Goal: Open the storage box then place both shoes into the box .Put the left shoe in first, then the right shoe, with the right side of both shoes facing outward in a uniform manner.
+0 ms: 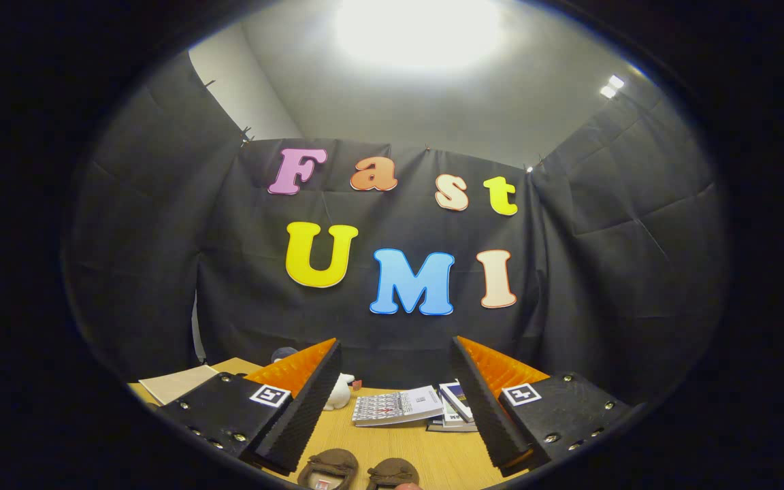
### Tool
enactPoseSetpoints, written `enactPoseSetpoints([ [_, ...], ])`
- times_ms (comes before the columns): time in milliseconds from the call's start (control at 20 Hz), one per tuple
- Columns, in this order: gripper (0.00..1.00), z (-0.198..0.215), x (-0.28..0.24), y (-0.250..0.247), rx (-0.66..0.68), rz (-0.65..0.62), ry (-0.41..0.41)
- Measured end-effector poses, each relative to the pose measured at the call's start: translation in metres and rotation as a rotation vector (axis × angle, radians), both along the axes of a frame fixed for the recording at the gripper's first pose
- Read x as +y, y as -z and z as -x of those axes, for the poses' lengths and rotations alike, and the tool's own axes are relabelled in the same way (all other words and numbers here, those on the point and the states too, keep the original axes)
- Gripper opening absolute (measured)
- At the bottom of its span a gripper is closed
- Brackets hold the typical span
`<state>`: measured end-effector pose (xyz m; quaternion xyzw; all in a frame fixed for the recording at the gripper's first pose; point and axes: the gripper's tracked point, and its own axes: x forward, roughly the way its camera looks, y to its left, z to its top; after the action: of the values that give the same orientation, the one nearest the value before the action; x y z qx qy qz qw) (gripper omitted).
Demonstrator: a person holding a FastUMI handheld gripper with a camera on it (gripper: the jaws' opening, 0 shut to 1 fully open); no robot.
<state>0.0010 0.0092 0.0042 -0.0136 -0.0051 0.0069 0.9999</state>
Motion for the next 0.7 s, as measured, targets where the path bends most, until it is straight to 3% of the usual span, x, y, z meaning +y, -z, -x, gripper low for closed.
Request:
enactPoseSetpoints([
  [400,0.98,0.005,0.01,0.01,0.01,0.028,-0.015],
  [700,0.98,0.01,0.014,0.017,0.015,-0.019,-0.021],
])
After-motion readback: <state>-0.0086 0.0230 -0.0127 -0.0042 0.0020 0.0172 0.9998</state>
